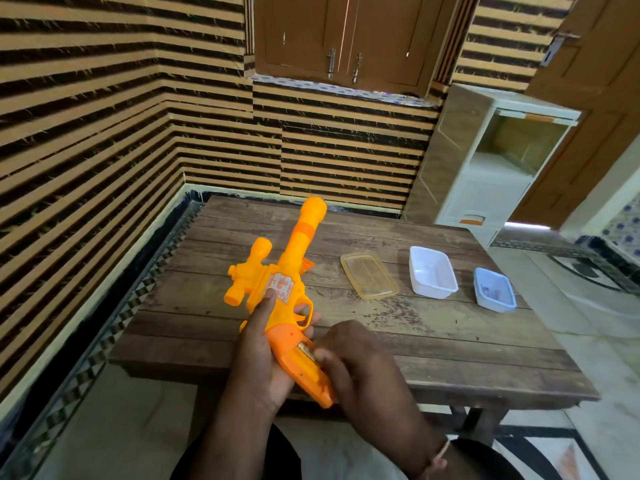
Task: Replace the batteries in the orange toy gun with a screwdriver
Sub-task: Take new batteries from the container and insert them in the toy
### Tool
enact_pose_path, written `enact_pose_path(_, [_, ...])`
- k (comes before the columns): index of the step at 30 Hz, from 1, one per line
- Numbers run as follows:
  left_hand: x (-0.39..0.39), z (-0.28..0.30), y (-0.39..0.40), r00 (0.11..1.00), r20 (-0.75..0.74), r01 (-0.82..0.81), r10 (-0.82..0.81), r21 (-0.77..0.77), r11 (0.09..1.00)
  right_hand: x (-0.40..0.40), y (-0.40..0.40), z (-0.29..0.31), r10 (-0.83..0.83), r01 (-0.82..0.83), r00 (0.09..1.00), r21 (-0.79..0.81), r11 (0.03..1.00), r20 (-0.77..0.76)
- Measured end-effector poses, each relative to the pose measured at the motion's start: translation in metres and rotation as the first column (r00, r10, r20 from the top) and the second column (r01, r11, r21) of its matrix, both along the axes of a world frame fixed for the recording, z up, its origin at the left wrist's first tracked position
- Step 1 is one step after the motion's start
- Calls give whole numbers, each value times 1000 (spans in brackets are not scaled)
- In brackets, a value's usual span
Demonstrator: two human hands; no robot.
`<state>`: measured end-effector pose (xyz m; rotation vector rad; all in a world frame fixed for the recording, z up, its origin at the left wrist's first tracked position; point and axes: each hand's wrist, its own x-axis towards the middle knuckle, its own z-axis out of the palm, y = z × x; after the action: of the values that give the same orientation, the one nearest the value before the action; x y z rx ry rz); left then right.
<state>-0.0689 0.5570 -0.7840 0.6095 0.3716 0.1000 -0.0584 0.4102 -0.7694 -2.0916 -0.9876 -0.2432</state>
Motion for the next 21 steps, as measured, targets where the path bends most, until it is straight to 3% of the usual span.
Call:
enact_pose_path(1, [1, 1, 1, 998, -4, -58, 58, 14, 998, 1, 0, 6, -80, 124, 972, 197, 973, -220])
enact_pose_path(2, [0, 2, 2, 994, -8, -108, 108, 19, 994, 5, -1, 12, -114, 332, 847, 348, 877, -520])
enact_pose_path(3, [0, 3, 3, 989, -5, -145, 145, 20, 989, 10, -4, 15, -11, 529, 615, 402, 747, -788])
enact_pose_path(4, [0, 4, 3, 986, 2, -169, 169, 15, 985, 14, -6, 17, 168, 674, 352, 374, 637, -921])
enact_pose_path(5, [0, 3, 4, 983, 6, -185, 185, 2, 983, 18, -9, 19, 330, 761, 153, 324, 561, -931])
enact_pose_path(6, [0, 4, 4, 981, 5, -196, 196, -15, 980, 21, -13, 21, 452, 807, 41, 296, 510, -891])
enact_pose_path(7, [0, 5, 3, 979, 4, -205, 205, -27, 978, 20, -15, 23, 522, 824, -4, 293, 485, -853])
enact_pose_path(17, [2, 3, 2, 978, -29, -208, 208, -15, 978, 7, -2, 31, 634, 774, 95, 458, 438, -768])
enact_pose_path(21, [2, 2, 2, 976, -29, -215, 214, -12, 977, -1, -1, 38, 611, 719, 86, 474, 509, -787])
